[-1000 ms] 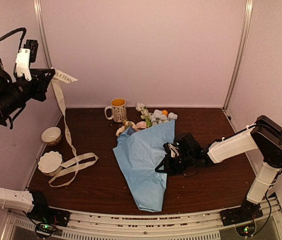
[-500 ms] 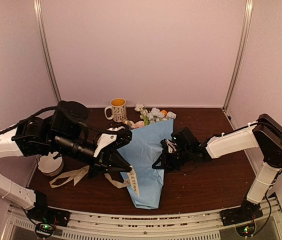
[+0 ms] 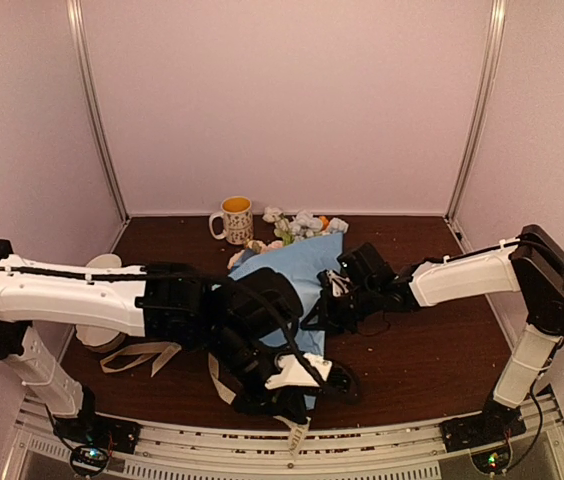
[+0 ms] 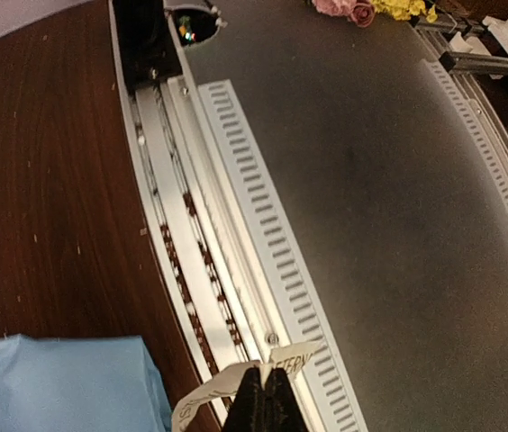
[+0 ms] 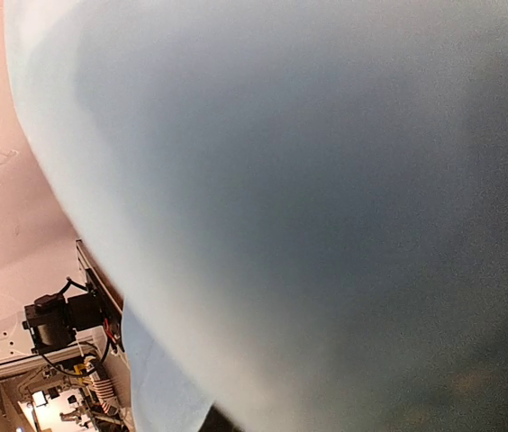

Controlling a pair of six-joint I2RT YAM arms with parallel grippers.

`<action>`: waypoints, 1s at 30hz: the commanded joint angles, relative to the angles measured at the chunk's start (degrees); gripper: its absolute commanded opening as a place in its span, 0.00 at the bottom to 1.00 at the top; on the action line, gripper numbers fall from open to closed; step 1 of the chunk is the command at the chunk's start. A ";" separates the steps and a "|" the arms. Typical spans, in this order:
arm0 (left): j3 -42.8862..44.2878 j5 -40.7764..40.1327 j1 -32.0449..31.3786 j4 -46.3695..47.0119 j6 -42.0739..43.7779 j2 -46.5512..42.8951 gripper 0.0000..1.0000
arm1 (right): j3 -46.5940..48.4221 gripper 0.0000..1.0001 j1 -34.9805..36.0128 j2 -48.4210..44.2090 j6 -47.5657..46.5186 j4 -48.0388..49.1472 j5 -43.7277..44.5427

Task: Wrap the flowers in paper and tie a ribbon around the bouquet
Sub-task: Place the right side of the ribbon at the corner of the board.

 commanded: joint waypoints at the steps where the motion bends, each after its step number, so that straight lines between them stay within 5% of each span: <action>1: 12.76 -3.22 -2.55 4.50 3.25 7.88 0.00 | 2.61 0.00 -0.30 -0.44 -1.91 -0.78 1.32; 6: 24.37 -5.18 -3.61 4.68 5.94 18.70 0.00 | 2.48 0.00 -0.29 -1.66 -2.66 -2.07 1.59; 11: 21.58 -15.21 -3.74 11.84 9.38 20.26 0.00 | 2.15 0.00 -0.30 -2.49 -3.42 -3.19 1.77; 13: 22.47 -11.67 -3.78 9.09 11.00 20.96 0.01 | 2.19 0.00 -0.32 -2.62 -3.65 -3.40 2.05; 15: 23.47 -6.11 -3.98 6.57 10.94 21.11 0.10 | 2.42 0.00 -0.25 -2.45 -3.86 -3.64 2.10; 17: 22.86 -5.66 -4.49 6.95 10.44 20.56 0.36 | 2.66 0.00 -0.31 -2.07 -4.07 -3.88 2.10; 19: 21.61 -8.81 -4.53 8.63 9.10 19.47 0.58 | 2.78 0.00 -0.32 -1.94 -4.02 -3.80 1.98; 23: 15.03 -19.05 -3.47 17.78 2.97 13.26 0.80 | 2.08 0.00 -0.26 -2.15 -3.61 -3.21 2.35; 27: 9.84 -25.33 1.98 20.70 -9.51 5.66 0.87 | 1.15 0.00 -0.30 -2.24 -3.04 -2.15 2.46; 30: 3.96 -26.50 10.21 19.67 -23.47 0.38 0.81 | 0.74 0.00 -0.31 -2.32 -2.81 -1.72 2.61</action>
